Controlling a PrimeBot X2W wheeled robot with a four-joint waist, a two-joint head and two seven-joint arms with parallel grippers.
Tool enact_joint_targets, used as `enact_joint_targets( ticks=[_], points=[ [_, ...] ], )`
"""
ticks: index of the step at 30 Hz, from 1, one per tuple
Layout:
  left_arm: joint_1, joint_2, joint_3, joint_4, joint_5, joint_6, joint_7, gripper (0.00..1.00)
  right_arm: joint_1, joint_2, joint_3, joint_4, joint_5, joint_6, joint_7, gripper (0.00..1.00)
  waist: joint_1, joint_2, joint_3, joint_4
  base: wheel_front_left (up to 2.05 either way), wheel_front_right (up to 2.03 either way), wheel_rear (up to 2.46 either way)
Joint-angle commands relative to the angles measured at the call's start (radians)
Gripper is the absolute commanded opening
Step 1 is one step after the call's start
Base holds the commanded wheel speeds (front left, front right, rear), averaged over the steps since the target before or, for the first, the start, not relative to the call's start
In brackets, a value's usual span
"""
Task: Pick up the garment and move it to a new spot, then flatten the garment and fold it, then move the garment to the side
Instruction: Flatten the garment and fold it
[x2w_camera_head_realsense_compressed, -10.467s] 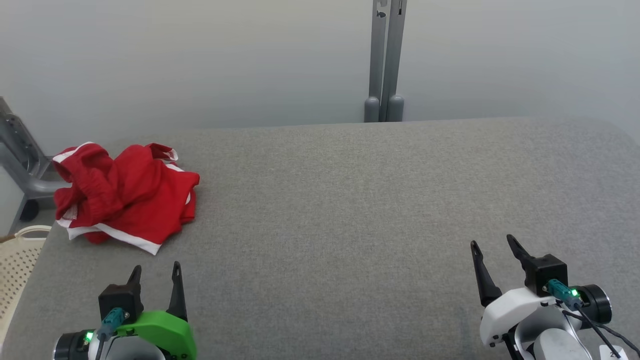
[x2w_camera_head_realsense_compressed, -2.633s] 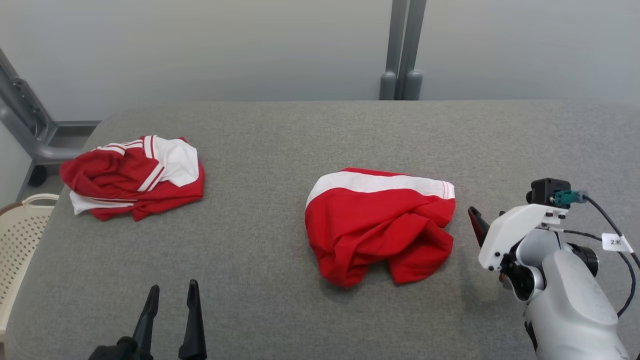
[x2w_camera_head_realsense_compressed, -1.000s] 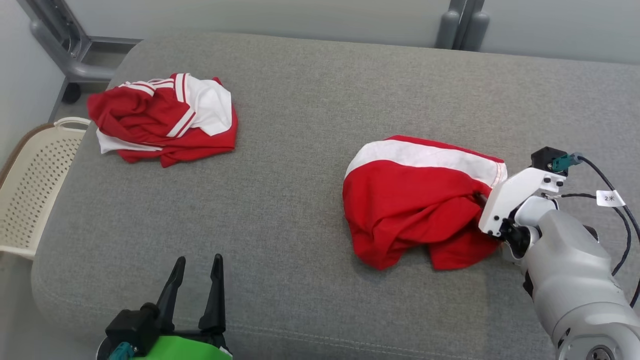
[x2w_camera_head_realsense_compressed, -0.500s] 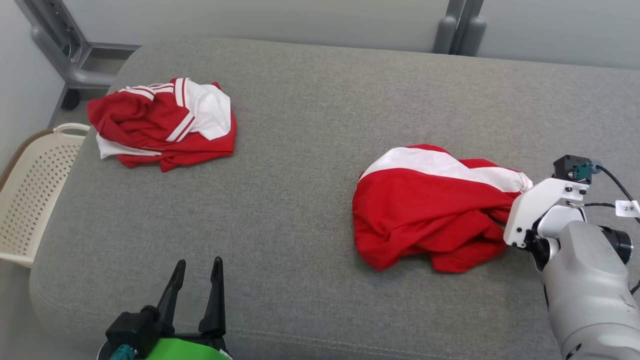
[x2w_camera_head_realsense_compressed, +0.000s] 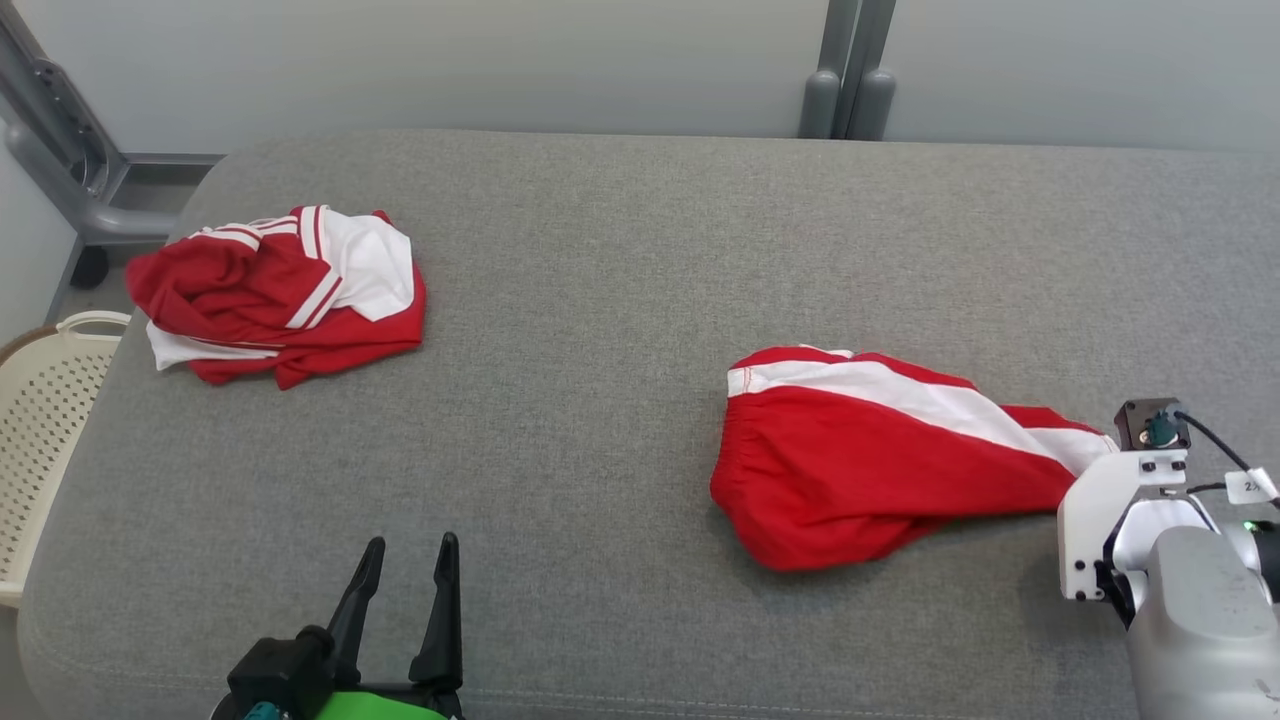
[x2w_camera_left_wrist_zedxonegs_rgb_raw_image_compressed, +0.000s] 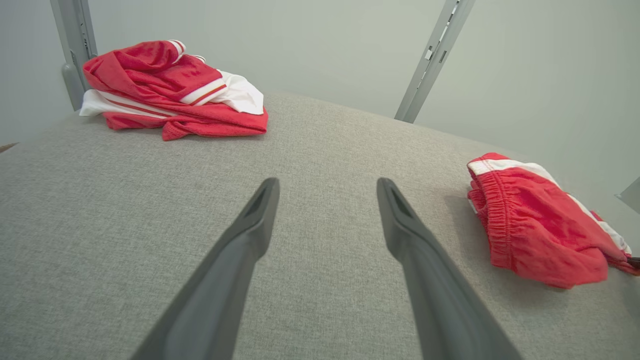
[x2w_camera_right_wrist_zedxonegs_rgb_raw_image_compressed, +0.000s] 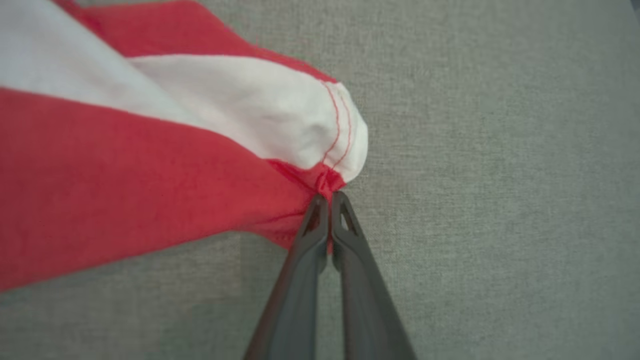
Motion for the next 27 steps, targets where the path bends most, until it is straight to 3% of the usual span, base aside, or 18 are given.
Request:
enact_joint_targets(
  ticks=[1, 5, 7, 8, 9, 10, 11, 19, 27],
  points=[
    [0.010, 0.001, 0.001, 0.000, 0.008, 0.003, 0.000, 1.00, 0.029, -0.006, 0.011, -0.003, -0.004, -0.002, 0.004, 0.00, 0.0000, 0.0000, -0.002, -0.005, 0.00, 0.00, 0.00],
    [0.011, 0.008, 0.001, -0.001, 0.012, 0.007, 0.000, 1.00, 0.065, -0.004, 0.029, -0.005, 0.010, -0.002, 0.001, 0.00, 0.0000, 0.0000, 0.000, -0.012, 0.00, 0.00, 0.00],
    [0.009, 0.011, 0.000, 0.000, 0.012, 0.009, 0.001, 1.00, 0.081, -0.013, 0.036, -0.008, 0.008, -0.002, 0.006, 0.43, 0.0000, 0.0000, -0.003, -0.014, 0.00, 0.00, 0.00],
    [0.009, 0.012, -0.002, 0.001, 0.013, 0.010, 0.002, 1.00, 0.088, -0.016, 0.037, -0.010, 0.009, -0.002, 0.011, 0.35, 0.0000, 0.0000, -0.004, -0.015, 0.00, 0.00, 0.00],
    [0.009, 0.013, -0.002, 0.002, 0.013, 0.012, 0.003, 1.00, 0.091, -0.017, 0.034, -0.015, 0.016, -0.002, 0.009, 0.40, 0.0000, 0.0000, -0.006, -0.016, 0.00, 0.00, 0.00],
    [0.010, 0.014, -0.003, 0.002, 0.012, 0.012, 0.003, 1.00, 0.091, -0.015, 0.029, -0.022, 0.025, -0.002, 0.002, 0.87, 0.0000, 0.0000, -0.008, -0.018, 0.00, 0.00, 0.00],
    [0.011, 0.014, -0.003, 0.003, 0.011, 0.013, 0.005, 1.00, 0.093, -0.013, 0.022, -0.029, 0.035, -0.002, -0.004, 1.00, 0.0000, 0.0000, -0.010, -0.019, 0.00, 0.00, 0.00],
    [0.028, 0.036, 0.006, 0.006, 0.030, 0.057, 0.014, 1.00, 0.115, 0.030, 0.012, -0.097, 0.233, -0.002, -0.081, 1.00, 0.0000, 0.0000, -0.068, -0.030, 0.00, 0.00, 0.00],
    [0.043, 0.042, 0.046, -0.006, 0.019, 0.122, 0.023, 1.00, 0.222, 0.044, 0.104, -0.259, 0.388, -0.002, -0.186, 1.00, 0.0000, 0.0000, -0.106, -0.043, 0.00, 0.00, 0.00]
  ],
)
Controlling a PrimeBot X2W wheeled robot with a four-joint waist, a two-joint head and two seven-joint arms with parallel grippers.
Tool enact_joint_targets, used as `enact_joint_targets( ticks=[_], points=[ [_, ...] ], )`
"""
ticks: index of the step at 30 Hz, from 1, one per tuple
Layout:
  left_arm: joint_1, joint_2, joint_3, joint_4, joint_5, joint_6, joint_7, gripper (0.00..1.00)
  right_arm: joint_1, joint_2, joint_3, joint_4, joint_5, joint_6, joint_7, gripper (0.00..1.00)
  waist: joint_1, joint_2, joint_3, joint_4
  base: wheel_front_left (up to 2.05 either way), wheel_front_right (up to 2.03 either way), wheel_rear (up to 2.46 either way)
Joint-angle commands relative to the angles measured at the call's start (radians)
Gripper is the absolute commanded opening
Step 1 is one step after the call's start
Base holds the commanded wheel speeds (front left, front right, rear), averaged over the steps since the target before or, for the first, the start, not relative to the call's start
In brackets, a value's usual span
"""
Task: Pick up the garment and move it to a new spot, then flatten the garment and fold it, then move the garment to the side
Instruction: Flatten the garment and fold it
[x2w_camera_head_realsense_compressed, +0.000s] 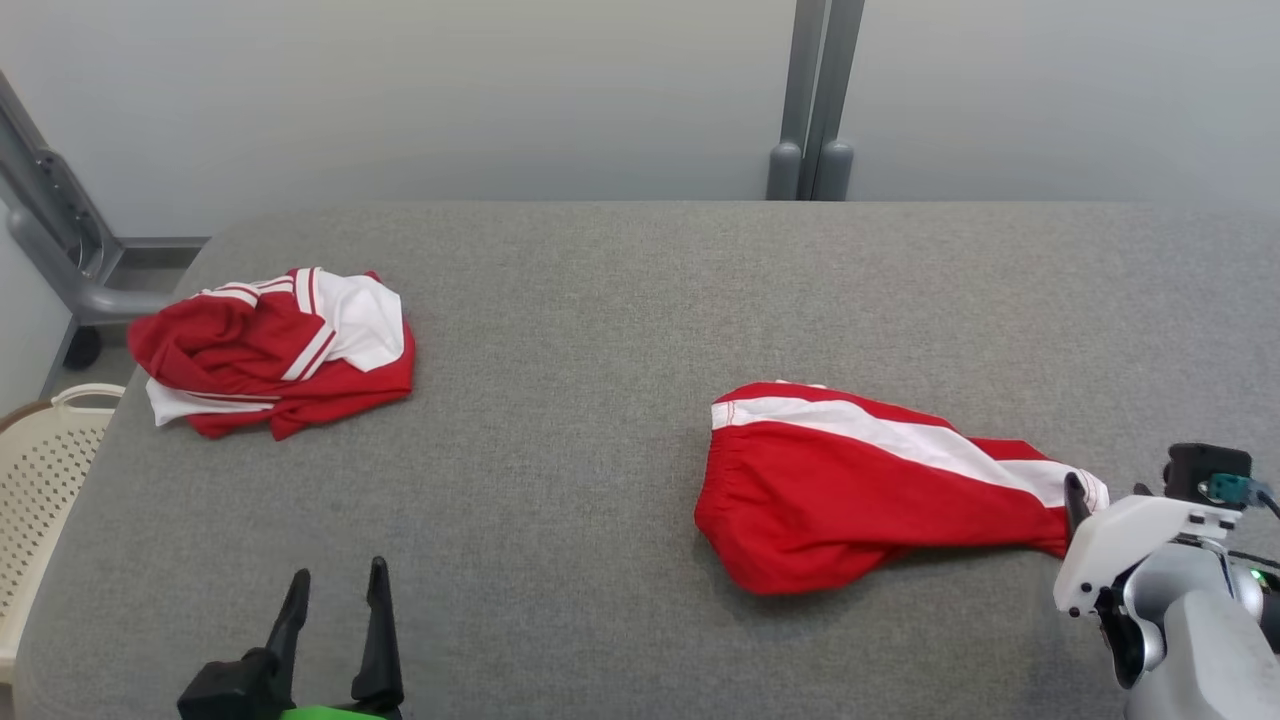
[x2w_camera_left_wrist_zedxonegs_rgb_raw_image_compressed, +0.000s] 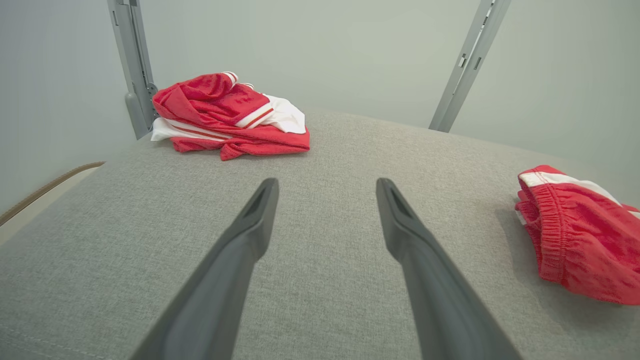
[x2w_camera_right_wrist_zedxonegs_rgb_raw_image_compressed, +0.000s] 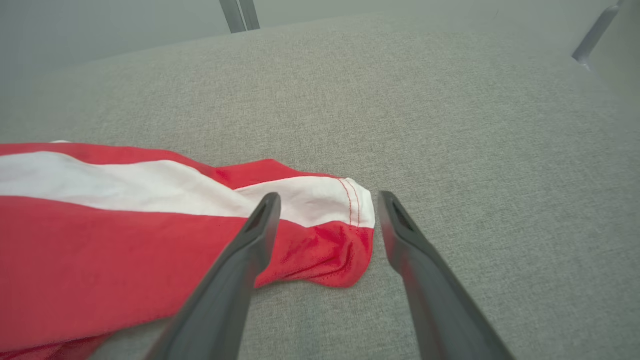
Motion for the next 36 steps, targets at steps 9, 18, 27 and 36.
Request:
enact_joint_targets(
  ticks=[9, 18, 27, 36],
  points=[
    [0.008, 0.016, 0.035, -0.015, -0.004, 0.061, 0.028, 1.00, 0.184, -0.002, 0.173, -0.218, 0.269, -0.001, -0.176, 1.00, -0.0001, -0.0001, -0.046, -0.025, 0.00, 0.00, 0.00],
    [-0.019, 0.052, 0.024, 0.008, 0.019, 0.077, 0.069, 1.00, 0.310, -0.001, 0.330, -0.395, 0.293, -0.001, -0.268, 1.00, -0.0001, -0.0001, -0.066, -0.043, 0.00, 0.00, 0.00],
    [-0.013, 0.083, -0.012, 0.029, 0.035, 0.047, 0.096, 1.00, 0.383, -0.001, 0.423, -0.456, 0.269, -0.001, -0.247, 1.00, -0.0001, -0.0001, -0.089, -0.065, 0.00, 0.00, 0.00],
    [0.015, 0.076, -0.036, 0.019, 0.029, 0.048, 0.104, 1.00, 0.424, -0.001, 0.409, -0.468, 0.265, -0.001, -0.232, 1.00, -0.0001, -0.0001, -0.086, -0.077, 0.00, 0.00, 0.00]
  ],
)
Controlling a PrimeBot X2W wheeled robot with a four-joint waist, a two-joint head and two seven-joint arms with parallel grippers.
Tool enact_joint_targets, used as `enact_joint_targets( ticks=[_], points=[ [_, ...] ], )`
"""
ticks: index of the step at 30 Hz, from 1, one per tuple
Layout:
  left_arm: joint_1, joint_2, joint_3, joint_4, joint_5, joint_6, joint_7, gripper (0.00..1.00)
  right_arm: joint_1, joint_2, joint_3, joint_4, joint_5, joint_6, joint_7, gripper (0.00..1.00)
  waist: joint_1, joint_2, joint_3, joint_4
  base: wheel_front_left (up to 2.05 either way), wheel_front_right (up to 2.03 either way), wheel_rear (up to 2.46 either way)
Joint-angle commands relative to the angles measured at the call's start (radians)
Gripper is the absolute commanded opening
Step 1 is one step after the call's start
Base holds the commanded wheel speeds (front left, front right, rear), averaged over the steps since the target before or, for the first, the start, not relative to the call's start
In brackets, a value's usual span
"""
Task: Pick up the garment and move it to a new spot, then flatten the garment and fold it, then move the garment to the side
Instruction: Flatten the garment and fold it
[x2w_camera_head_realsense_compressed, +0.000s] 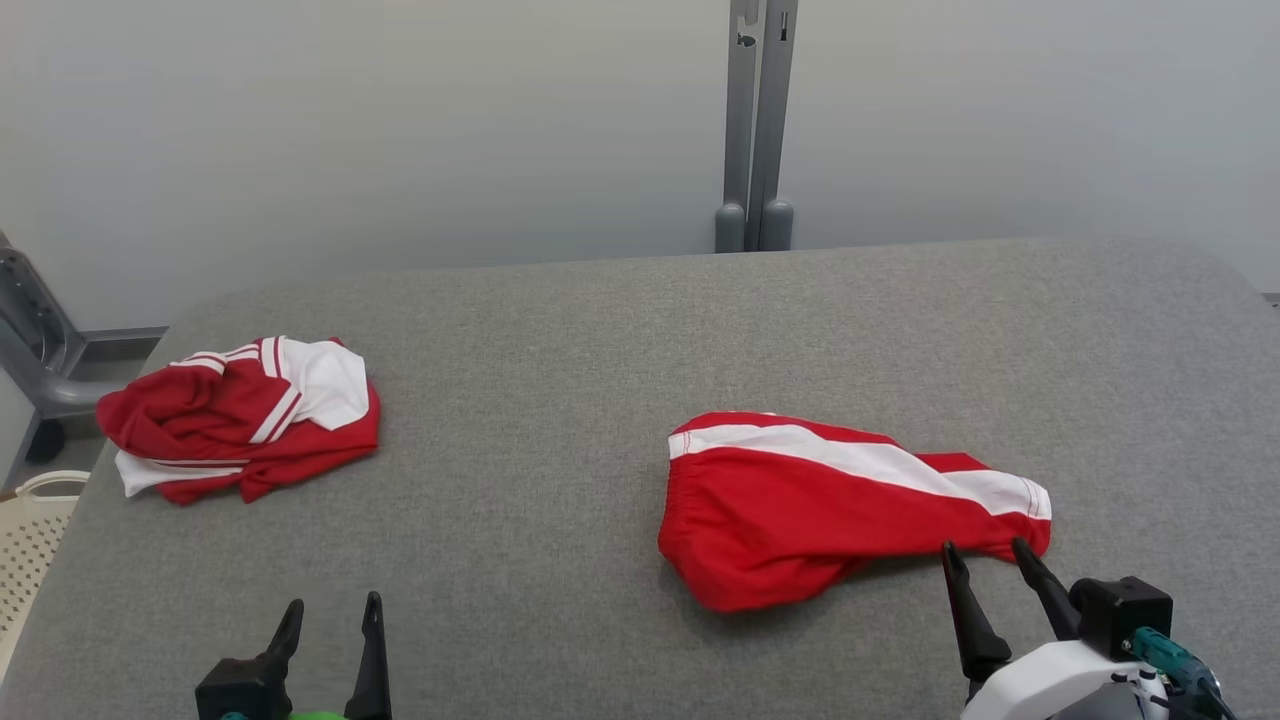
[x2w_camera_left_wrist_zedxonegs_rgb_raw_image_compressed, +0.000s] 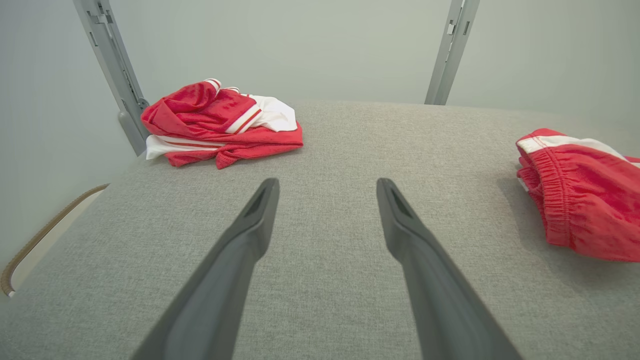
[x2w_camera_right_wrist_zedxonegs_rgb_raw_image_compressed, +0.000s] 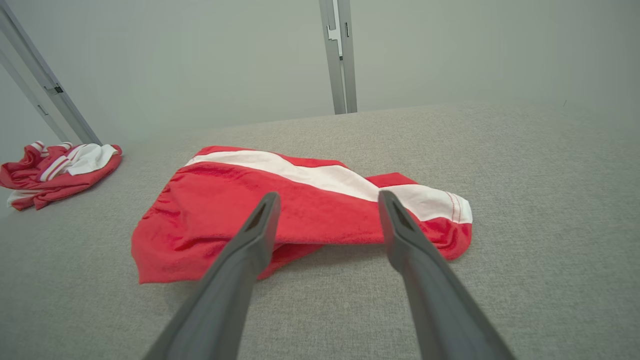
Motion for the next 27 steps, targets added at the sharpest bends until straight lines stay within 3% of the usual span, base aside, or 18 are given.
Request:
enact_joint_targets(
  ticks=[1, 18, 25, 27],
  points=[
    [0.010, -0.006, -0.003, -0.005, -0.003, 0.002, -0.002, 1.00, 0.012, -0.002, -0.002, -0.008, 0.007, 0.000, 0.000, 1.00, 0.0000, 0.0000, 0.003, -0.001, 0.00, 0.00, 0.00],
    [-0.009, 0.011, -0.010, -0.030, -0.027, 0.001, 0.028, 1.00, -0.013, -0.002, -0.001, -0.012, -0.001, 0.000, 0.027, 1.00, 0.0000, 0.0000, 0.020, -0.009, 0.00, 0.00, 0.00],
    [-0.114, 0.000, -0.047, -0.033, -0.061, -0.037, 0.141, 1.00, -0.092, -0.002, -0.022, -0.009, -0.017, 0.000, 0.197, 1.00, 0.0000, 0.0000, 0.054, -0.016, 0.00, 0.00, 0.00],
    [-0.176, -0.004, -0.074, -0.016, -0.067, -0.072, 0.194, 1.00, -0.130, -0.007, -0.034, -0.008, -0.046, 0.000, 0.270, 1.00, 0.0000, 0.0000, 0.074, -0.017, 0.00, 0.00, 0.00]
  ],
)
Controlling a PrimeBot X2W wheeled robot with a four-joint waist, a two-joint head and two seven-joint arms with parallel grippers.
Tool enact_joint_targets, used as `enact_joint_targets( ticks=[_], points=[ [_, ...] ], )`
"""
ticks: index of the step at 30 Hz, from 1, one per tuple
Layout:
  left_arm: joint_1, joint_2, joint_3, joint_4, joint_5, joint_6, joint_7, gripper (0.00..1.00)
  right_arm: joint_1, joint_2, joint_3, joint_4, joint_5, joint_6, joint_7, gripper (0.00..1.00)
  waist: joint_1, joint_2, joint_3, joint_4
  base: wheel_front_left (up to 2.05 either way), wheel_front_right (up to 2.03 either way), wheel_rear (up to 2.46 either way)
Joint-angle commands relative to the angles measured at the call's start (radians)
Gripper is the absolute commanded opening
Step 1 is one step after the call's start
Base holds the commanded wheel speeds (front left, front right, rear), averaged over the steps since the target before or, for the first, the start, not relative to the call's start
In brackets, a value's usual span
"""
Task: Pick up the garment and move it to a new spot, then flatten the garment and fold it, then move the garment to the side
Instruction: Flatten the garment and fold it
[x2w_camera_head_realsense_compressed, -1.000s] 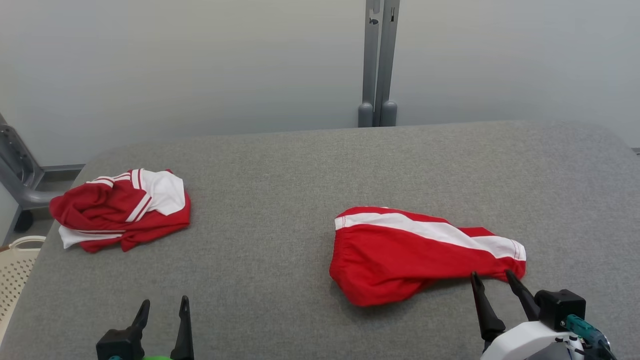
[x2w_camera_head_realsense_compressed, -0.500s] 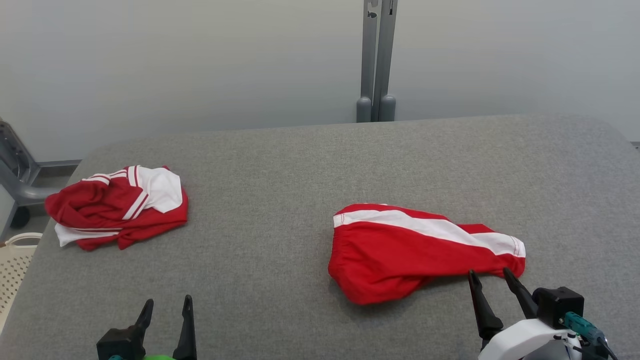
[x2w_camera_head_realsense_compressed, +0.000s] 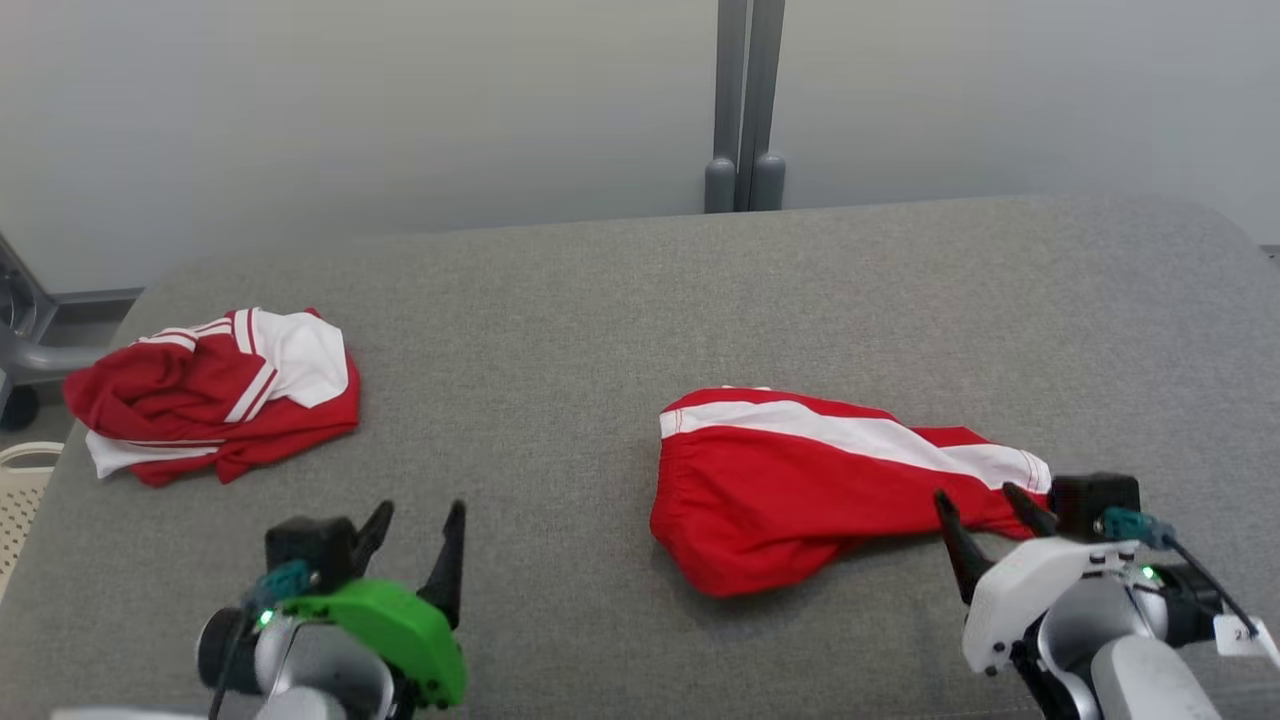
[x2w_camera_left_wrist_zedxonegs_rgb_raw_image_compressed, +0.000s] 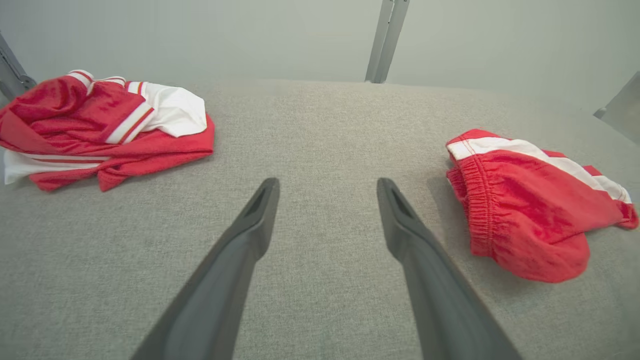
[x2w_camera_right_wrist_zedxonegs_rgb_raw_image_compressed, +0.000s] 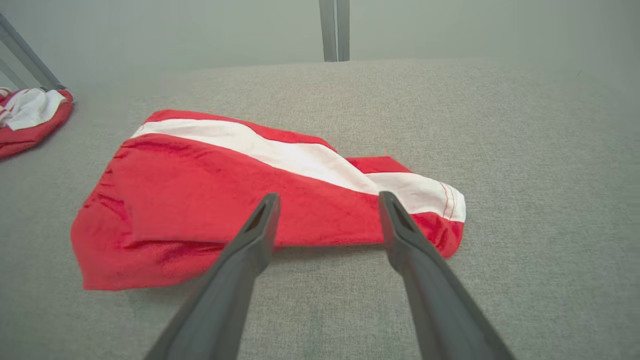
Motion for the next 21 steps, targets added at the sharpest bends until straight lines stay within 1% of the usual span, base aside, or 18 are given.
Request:
enact_joint_targets(
  ticks=[1, 2, 4, 8, 11, 14, 15, 18, 21],
  points=[
    [-0.065, -0.018, -0.018, 0.017, -0.019, -0.021, 0.046, 1.00, -0.041, -0.019, -0.008, 0.002, -0.032, 0.000, 0.050, 1.00, 0.0000, 0.0000, 0.030, -0.001, 0.00, 0.00, 0.00],
    [-0.098, -0.019, -0.037, 0.029, -0.013, -0.034, 0.077, 1.00, -0.059, -0.021, -0.018, 0.007, -0.028, 0.000, 0.086, 1.00, 0.0000, 0.0000, 0.042, -0.002, 0.00, 0.00, 0.00],
    [-0.162, -0.039, -0.061, 0.064, -0.030, -0.043, 0.147, 1.00, -0.098, -0.032, -0.028, 0.019, -0.031, 0.000, 0.162, 1.00, 0.0000, 0.0000, 0.063, -0.006, 0.00, 0.00, 0.00],
    [-0.288, -0.077, -0.109, 0.122, -0.054, -0.045, 0.281, 1.00, -0.175, -0.062, -0.052, 0.045, -0.036, 0.000, 0.302, 1.00, 0.0000, 0.0000, 0.117, -0.018, 0.00, 0.00, 0.00],
    [-0.363, -0.099, -0.145, 0.154, -0.083, -0.047, 0.365, 1.00, -0.231, -0.079, -0.068, 0.054, -0.022, 0.000, 0.375, 1.00, 0.0000, 0.0000, 0.155, -0.026, 0.00, 0.00, 0.00],
    [-0.436, -0.109, -0.176, 0.167, -0.110, -0.032, 0.415, 1.00, -0.279, -0.089, -0.080, 0.062, -0.022, 0.000, 0.410, 1.00, 0.0000, 0.0000, 0.190, -0.037, 0.00, 0.00, 0.00],
    [-0.475, -0.113, -0.196, 0.176, -0.130, -0.021, 0.444, 1.00, -0.310, -0.092, -0.079, 0.070, -0.025, 0.000, 0.418, 1.00, 0.0000, 0.0000, 0.212, -0.044, 0.00, 0.00, 0.00],
    [-0.533, -0.115, -0.235, 0.186, -0.164, -0.002, 0.488, 1.00, -0.353, -0.106, -0.067, 0.086, -0.035, 0.000, 0.406, 1.00, 0.0000, 0.0000, 0.243, -0.050, 0.00, 0.00, 0.00],
    [-0.583, -0.116, -0.281, 0.189, -0.213, 0.030, 0.513, 1.00, -0.392, -0.106, -0.054, 0.109, -0.049, 0.000, 0.392, 1.00, 0.0000, 0.0000, 0.273, -0.060, 0.00, 0.00, 0.00]
  ],
)
